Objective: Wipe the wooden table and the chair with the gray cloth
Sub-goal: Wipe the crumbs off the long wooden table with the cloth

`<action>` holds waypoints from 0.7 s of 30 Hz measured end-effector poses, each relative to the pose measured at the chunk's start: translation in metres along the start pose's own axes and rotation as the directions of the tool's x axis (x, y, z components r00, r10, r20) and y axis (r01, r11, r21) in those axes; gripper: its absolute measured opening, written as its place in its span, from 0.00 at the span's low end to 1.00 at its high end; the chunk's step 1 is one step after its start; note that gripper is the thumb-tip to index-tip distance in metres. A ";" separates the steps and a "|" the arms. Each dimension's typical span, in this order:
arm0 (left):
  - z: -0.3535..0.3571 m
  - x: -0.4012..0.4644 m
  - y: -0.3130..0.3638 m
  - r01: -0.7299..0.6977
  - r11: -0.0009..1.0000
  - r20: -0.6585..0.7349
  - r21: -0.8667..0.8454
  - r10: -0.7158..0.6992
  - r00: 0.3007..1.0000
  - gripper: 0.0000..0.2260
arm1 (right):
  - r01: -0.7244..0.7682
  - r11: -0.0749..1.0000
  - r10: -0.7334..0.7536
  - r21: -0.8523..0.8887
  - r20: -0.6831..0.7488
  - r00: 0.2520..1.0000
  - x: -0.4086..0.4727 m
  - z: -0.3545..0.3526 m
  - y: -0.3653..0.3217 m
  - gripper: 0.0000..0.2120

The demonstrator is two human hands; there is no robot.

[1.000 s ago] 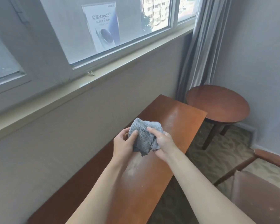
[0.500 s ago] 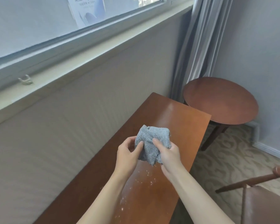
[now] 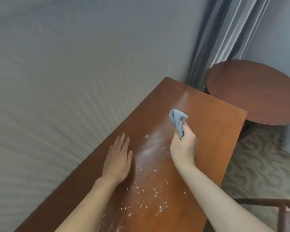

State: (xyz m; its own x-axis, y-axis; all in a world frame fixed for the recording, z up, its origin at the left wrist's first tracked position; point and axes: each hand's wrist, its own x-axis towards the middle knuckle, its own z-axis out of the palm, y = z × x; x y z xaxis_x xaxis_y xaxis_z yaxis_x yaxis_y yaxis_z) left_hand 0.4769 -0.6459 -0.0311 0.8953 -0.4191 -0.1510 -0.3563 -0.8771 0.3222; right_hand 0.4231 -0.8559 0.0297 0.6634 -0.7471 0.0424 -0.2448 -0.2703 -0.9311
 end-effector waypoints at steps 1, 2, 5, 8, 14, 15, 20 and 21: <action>0.010 0.001 -0.010 -0.002 1.000 0.022 0.022 0.002 1.000 0.26 | 0.054 0.995 -0.052 -0.089 0.027 0.998 0.008 0.010 0.008 0.21; 0.021 0.001 -0.018 -0.010 0.999 0.031 0.039 0.009 0.999 0.27 | 0.102 0.980 -0.088 -0.168 0.089 0.992 0.013 0.022 0.015 0.26; 0.046 -0.001 -0.031 -0.035 0.995 -0.073 0.093 0.042 0.996 0.26 | 0.344 0.860 -0.135 -0.377 0.482 0.866 0.011 0.069 0.036 0.28; 0.053 0.001 -0.032 -0.052 0.989 -0.113 0.136 0.068 0.991 0.26 | 0.526 0.712 -0.066 -0.464 0.702 0.709 -0.018 0.114 0.052 0.30; 0.056 0.000 -0.029 -0.042 0.980 -0.094 0.194 0.061 0.994 0.26 | 0.593 0.584 -0.227 -0.555 0.589 0.775 -0.023 0.145 0.054 0.23; 0.057 0.000 -0.030 -0.031 0.979 -0.108 0.200 0.053 0.993 0.26 | 0.609 0.550 -0.200 -0.572 0.618 0.761 -0.021 0.144 0.059 0.27; 0.060 0.002 -0.031 -0.018 0.982 -0.117 0.190 0.041 0.992 0.27 | 0.615 0.470 -0.146 -0.633 0.631 0.762 -0.009 0.140 0.075 0.30; 0.060 0.001 -0.031 -0.016 0.982 -0.117 0.186 0.039 0.992 0.26 | 0.592 0.484 -0.141 -0.645 0.610 0.780 -0.004 0.138 0.077 0.30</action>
State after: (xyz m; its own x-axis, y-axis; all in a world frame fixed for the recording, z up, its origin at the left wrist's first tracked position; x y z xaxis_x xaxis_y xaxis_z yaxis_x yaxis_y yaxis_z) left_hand 0.4728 -0.6335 -0.0976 0.9059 -0.4225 -0.0281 -0.4145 -0.8985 0.1447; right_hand 0.4989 -0.7901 -0.0919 0.9831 -0.1741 -0.0566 -0.1819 -0.9644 -0.1921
